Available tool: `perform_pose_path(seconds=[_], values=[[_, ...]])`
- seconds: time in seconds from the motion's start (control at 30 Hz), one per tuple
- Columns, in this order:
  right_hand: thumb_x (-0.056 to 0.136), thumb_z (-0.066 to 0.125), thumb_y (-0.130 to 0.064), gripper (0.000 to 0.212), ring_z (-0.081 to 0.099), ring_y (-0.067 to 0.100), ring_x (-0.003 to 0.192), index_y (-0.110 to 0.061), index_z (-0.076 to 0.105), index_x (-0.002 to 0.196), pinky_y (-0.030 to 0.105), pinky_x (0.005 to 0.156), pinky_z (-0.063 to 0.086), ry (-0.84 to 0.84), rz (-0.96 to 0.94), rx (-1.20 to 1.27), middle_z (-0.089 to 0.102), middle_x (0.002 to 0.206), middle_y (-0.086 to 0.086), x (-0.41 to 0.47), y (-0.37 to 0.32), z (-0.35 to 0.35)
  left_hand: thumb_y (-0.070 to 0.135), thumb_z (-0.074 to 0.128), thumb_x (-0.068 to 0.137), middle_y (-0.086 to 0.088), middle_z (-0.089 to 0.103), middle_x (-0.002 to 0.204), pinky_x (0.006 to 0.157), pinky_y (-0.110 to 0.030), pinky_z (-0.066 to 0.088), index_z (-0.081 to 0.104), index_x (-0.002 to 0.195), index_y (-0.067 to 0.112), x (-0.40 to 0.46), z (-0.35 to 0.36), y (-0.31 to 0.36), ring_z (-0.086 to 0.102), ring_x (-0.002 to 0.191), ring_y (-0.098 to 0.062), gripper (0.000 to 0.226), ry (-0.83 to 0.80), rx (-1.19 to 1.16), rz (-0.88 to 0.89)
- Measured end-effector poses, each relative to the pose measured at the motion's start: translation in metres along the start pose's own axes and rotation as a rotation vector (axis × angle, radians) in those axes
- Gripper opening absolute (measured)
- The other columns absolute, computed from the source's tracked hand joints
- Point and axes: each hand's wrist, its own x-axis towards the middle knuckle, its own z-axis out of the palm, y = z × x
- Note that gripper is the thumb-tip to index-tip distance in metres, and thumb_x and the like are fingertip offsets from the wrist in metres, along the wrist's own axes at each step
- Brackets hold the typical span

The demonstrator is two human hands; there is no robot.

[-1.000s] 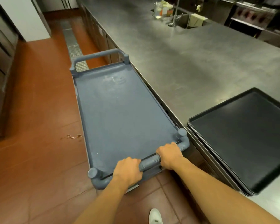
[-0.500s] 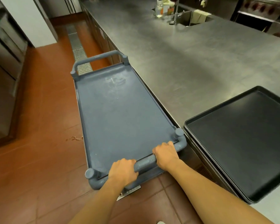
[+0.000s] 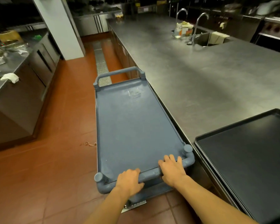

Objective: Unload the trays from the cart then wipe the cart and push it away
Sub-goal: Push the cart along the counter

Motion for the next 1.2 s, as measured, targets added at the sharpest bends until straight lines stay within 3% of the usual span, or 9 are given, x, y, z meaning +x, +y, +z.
perform_pose_path(seconds=[0.23,0.53,0.97,1.07,1.2], values=[[0.095,0.060,-0.030,0.032,0.042,0.033,0.125,-0.026,0.052,0.126,0.060,0.115,0.018,-0.028,-0.034,0.011,0.051,0.128,0.008,-0.002,0.012,0.000,0.056,0.058,0.093,-0.009,0.067,0.124,0.094,-0.042,0.052,0.057,0.122,0.021,0.001,0.002,-0.001,0.064,0.114,-0.033,0.045,-0.012,-0.013,0.004],[0.097,0.059,-0.036,0.033,0.041,0.033,0.119,-0.024,0.049,0.126,0.053,0.110,0.022,-0.055,-0.065,0.014,0.048,0.123,0.010,0.002,0.048,-0.005,0.058,0.051,0.099,-0.014,0.066,0.124,0.091,-0.045,0.051,0.048,0.130,0.017,0.013,0.000,0.026,0.062,0.115,-0.038,0.052,-0.045,0.003,0.040],[0.095,0.060,-0.033,0.030,0.042,0.033,0.115,-0.024,0.049,0.121,0.052,0.105,0.027,-0.059,-0.070,0.049,0.049,0.120,0.009,0.004,0.050,-0.004,0.058,0.052,0.098,-0.011,0.067,0.120,0.087,-0.043,0.050,0.047,0.123,0.017,0.015,0.003,0.024,0.063,0.111,-0.035,0.048,0.002,0.033,0.061],[0.091,0.063,-0.045,0.041,0.041,0.032,0.120,-0.026,0.050,0.125,0.053,0.109,0.026,-0.097,-0.064,0.055,0.049,0.124,0.008,0.003,0.049,-0.007,0.064,0.053,0.094,-0.008,0.065,0.122,0.090,-0.043,0.049,0.047,0.123,0.019,0.014,-0.001,0.024,0.062,0.113,-0.032,0.054,-0.007,0.007,0.049],[0.065,0.053,-0.093,0.093,0.037,0.029,0.131,-0.034,0.049,0.138,0.061,0.112,0.018,-0.198,-0.056,0.085,0.047,0.134,0.004,0.002,0.040,-0.021,0.088,0.046,0.079,0.000,0.064,0.126,0.094,-0.042,0.050,0.052,0.128,0.024,0.007,-0.011,0.010,0.061,0.115,-0.025,0.080,-0.018,-0.107,0.028]])
